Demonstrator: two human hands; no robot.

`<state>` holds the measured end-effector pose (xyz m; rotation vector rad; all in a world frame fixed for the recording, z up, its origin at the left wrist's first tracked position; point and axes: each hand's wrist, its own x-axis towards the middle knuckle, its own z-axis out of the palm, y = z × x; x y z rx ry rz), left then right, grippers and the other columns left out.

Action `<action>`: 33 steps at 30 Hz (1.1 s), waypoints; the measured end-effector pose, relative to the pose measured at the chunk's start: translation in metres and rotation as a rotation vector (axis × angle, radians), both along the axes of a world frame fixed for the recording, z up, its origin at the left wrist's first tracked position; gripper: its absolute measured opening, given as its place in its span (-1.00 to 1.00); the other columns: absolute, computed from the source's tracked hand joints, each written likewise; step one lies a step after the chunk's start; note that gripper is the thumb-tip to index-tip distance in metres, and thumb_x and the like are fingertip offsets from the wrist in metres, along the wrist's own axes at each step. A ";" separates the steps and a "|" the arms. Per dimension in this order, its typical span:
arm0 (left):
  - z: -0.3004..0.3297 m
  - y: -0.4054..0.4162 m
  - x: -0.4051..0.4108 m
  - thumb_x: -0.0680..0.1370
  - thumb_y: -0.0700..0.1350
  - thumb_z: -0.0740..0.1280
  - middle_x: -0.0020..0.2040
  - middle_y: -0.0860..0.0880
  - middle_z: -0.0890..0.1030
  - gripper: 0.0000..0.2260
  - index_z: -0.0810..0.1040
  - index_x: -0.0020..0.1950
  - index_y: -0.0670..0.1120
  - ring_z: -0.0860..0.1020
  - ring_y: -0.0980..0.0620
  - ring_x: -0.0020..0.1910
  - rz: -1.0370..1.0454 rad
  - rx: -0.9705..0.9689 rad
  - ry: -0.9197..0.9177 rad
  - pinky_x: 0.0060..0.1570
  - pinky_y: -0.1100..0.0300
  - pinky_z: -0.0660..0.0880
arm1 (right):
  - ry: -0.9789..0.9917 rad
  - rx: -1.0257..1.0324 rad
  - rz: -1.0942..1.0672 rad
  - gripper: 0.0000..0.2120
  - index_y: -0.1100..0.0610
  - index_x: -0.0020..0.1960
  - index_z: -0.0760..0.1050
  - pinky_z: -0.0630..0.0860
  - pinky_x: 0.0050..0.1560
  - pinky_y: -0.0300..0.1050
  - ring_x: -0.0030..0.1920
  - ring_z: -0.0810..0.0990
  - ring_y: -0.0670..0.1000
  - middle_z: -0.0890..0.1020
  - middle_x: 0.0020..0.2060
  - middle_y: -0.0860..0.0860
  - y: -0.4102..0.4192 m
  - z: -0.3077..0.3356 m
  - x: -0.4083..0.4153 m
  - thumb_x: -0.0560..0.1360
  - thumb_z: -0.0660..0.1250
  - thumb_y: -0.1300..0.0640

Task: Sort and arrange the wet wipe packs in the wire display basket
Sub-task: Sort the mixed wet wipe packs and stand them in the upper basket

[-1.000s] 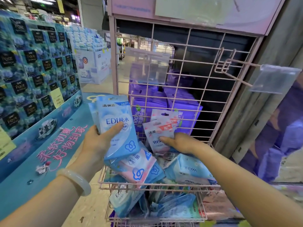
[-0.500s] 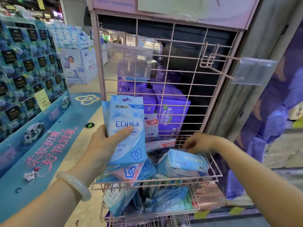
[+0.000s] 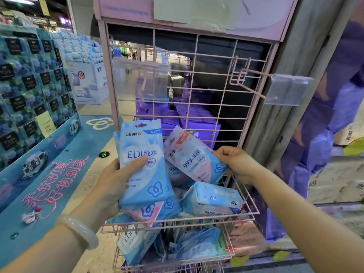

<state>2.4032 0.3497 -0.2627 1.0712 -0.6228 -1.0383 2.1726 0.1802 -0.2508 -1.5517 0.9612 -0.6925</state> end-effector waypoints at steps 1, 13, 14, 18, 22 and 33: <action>0.000 -0.002 -0.002 0.16 -0.05 0.48 -0.22 -0.11 0.72 -0.58 0.56 -0.02 -0.11 0.68 -0.08 -0.34 -0.022 -0.006 0.002 -0.42 0.05 0.58 | -0.062 0.036 -0.017 -0.74 0.11 -0.34 0.39 0.41 -0.55 -0.34 -0.54 0.51 -0.17 0.57 -0.55 -0.07 0.002 -0.003 0.007 0.52 0.25 0.21; -0.003 -0.041 -0.035 0.32 -0.08 0.52 -0.05 0.11 0.66 -0.65 0.48 0.02 0.08 0.64 0.17 -0.11 0.021 -0.040 -0.602 -0.20 0.25 0.56 | 0.851 -0.532 0.179 -0.90 0.14 -0.20 0.55 0.48 -0.19 -0.15 -0.13 0.54 0.08 0.60 -0.24 0.04 0.005 0.008 0.033 0.43 0.36 0.11; -0.004 -0.041 -0.035 0.33 -0.07 0.52 -0.03 0.08 0.66 -0.64 0.48 0.05 0.06 0.64 0.13 -0.08 0.024 -0.030 -0.608 -0.14 0.19 0.57 | 0.768 -0.542 0.154 -0.86 0.13 -0.21 0.54 0.44 -0.21 -0.16 -0.16 0.52 0.03 0.57 -0.27 0.01 0.009 0.008 0.025 0.45 0.35 0.07; -0.009 -0.036 -0.032 0.36 -0.11 0.49 0.04 -0.04 0.68 -0.57 0.49 0.19 -0.11 0.66 0.00 0.00 -0.013 -0.029 -0.541 -0.01 0.05 0.59 | 0.420 -0.260 0.322 -0.67 -0.03 0.08 0.47 0.50 0.12 -0.18 0.04 0.56 -0.07 0.58 0.02 -0.01 0.024 0.001 -0.020 0.36 0.44 -0.05; -0.011 -0.032 -0.037 0.32 -0.08 0.52 -0.03 0.02 0.68 -0.67 0.49 0.02 0.02 0.66 0.03 -0.07 0.064 -0.035 -0.519 -0.09 0.04 0.58 | 0.794 -0.524 0.451 -0.34 0.01 0.24 0.36 0.49 0.10 -0.13 0.06 0.51 -0.05 0.50 0.06 -0.09 0.044 -0.016 -0.028 0.22 0.49 -0.12; -0.005 -0.023 -0.062 0.23 -0.02 0.48 -0.03 0.04 0.68 -0.59 0.49 0.04 0.02 0.67 0.08 -0.08 0.177 -0.185 -0.327 -0.17 0.18 0.61 | 0.019 -0.194 0.043 -0.53 0.16 0.05 0.55 0.61 -0.15 -0.10 -0.15 0.67 -0.01 0.71 -0.10 0.06 0.012 -0.001 -0.061 0.20 0.54 0.03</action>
